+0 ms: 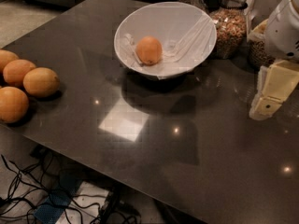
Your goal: Pick orange from white bowl
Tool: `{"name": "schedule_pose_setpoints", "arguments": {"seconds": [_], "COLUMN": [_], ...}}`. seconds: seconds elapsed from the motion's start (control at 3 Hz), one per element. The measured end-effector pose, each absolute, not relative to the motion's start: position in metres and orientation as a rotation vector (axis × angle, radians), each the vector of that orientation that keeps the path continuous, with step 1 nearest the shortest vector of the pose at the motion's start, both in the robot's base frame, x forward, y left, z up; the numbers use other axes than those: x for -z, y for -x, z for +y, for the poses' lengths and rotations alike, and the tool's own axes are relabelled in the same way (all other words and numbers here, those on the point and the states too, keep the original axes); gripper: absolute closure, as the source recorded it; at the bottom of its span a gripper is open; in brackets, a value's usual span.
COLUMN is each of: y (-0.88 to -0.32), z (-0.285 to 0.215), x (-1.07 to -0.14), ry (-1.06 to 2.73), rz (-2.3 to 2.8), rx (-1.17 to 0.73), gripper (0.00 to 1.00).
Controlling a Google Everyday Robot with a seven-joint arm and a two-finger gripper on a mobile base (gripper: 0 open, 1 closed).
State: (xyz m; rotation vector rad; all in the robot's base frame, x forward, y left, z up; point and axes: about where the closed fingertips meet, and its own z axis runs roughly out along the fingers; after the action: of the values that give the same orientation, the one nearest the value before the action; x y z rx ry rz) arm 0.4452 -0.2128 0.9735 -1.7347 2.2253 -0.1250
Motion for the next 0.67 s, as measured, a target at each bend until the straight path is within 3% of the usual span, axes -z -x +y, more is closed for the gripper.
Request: {"name": "schedule_pose_setpoints", "arguments": {"seconds": [0.67], "y": [-0.52], "z": [-0.164], "x": [-0.958], "ry": [1.742], "rz": [2.083], "rx": [0.004], "gripper": [0.0]}}
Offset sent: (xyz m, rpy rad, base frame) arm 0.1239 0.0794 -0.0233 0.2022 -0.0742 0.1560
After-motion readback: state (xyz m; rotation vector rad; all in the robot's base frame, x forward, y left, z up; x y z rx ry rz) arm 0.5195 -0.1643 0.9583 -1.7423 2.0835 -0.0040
